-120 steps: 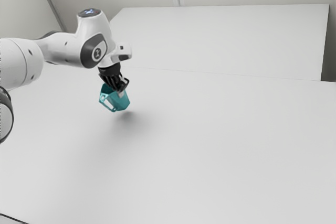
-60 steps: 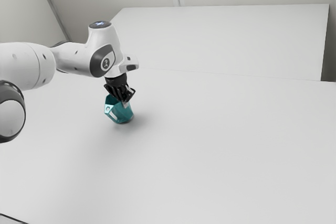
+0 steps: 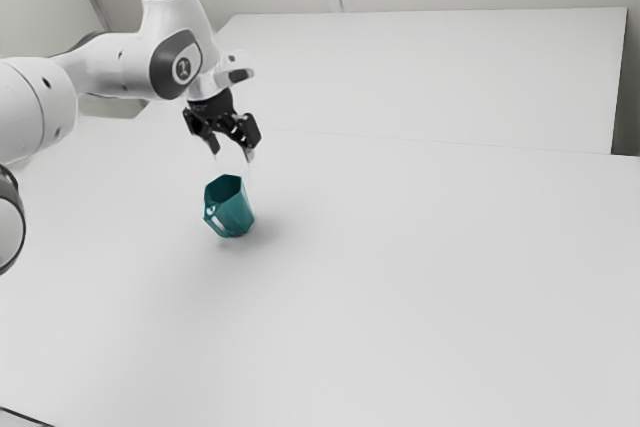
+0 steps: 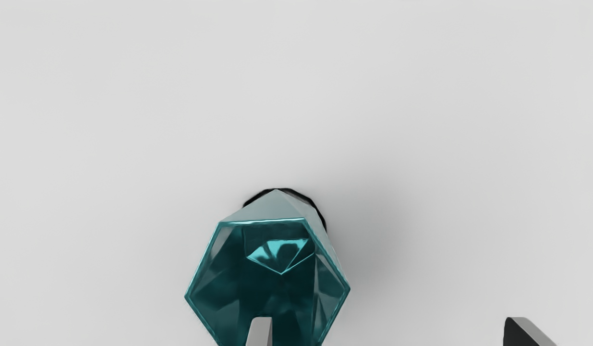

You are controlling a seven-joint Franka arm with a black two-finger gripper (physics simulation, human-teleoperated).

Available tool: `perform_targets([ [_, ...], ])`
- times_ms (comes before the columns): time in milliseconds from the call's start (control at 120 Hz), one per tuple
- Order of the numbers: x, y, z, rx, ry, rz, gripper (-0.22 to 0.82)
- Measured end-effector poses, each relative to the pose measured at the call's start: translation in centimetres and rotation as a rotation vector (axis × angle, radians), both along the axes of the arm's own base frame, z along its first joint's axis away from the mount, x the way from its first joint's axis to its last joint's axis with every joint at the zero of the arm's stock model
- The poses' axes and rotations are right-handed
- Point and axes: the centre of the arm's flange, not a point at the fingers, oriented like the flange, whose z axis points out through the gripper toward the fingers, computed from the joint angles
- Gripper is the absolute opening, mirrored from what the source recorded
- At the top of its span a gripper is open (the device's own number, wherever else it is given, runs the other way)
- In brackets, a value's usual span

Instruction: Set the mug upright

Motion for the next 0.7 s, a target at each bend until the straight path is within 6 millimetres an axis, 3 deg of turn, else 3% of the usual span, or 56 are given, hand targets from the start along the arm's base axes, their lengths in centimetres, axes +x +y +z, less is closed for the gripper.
perform_targets([
  [150,-1.2,-0.4,7.3,-0.024,-0.021,0.006,0.57],
  [300,-3.6,-0.8,11.9,-0.033,-0.017,-0.004,0.59],
  [700,-5.2,-0.9,12.5,-0.039,0.052,-0.015,0.60],
])
